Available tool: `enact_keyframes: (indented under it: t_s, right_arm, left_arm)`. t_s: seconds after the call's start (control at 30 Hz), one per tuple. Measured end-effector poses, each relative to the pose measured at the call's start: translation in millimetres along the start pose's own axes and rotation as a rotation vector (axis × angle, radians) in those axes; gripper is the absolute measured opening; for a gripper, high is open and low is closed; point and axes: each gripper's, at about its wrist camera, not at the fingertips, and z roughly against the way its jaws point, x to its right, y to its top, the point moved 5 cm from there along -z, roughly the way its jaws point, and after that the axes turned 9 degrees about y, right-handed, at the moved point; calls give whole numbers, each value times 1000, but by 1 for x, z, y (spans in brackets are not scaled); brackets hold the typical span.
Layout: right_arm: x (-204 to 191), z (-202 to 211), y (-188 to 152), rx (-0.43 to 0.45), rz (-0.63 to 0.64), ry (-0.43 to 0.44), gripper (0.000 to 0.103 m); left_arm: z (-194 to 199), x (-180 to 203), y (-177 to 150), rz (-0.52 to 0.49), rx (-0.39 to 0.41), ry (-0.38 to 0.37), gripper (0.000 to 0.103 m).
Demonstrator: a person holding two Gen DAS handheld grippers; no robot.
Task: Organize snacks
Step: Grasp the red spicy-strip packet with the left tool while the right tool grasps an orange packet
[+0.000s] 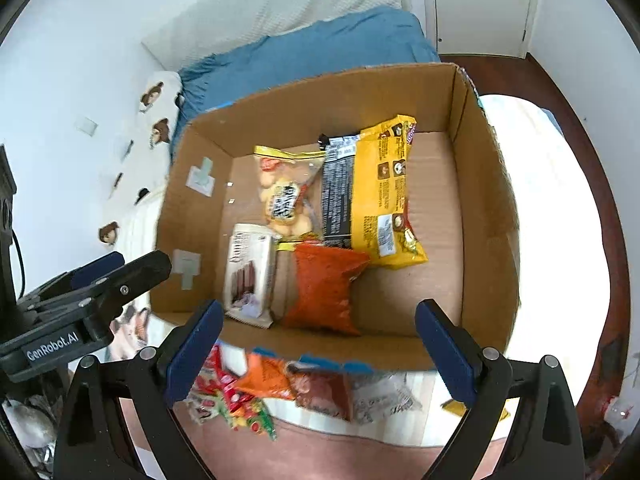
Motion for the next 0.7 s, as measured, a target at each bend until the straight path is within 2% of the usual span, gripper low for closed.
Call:
enact_keyframes:
  t_s: [0.17, 0.33, 0.5, 0.57, 0.63, 0.7]
  right_arm:
    - [-13, 11, -30, 10, 6, 44, 99]
    - [-29, -21, -76, -68, 10, 136, 99]
    - [-36, -75, -110, -135, -38, 190, 99]
    - [-37, -99, -117, -153, -54, 226, 99]
    - [-35, -121, -121, -160, -64, 210, 98]
    - [-32, -137, -122, -153, -71, 183, 93]
  left_arm:
    - [22, -21, -33, 36, 31, 1, 91]
    - [13, -48, -84, 82, 13, 49, 91]
    - [-46, -79, -135, 133, -134, 72, 91]
    - [-69, -90, -144, 147, -148, 106, 91]
    - [-89, -97, -149, 164, -171, 111, 91]
    - [-110, -101, -151, 164, -200, 115, 91]
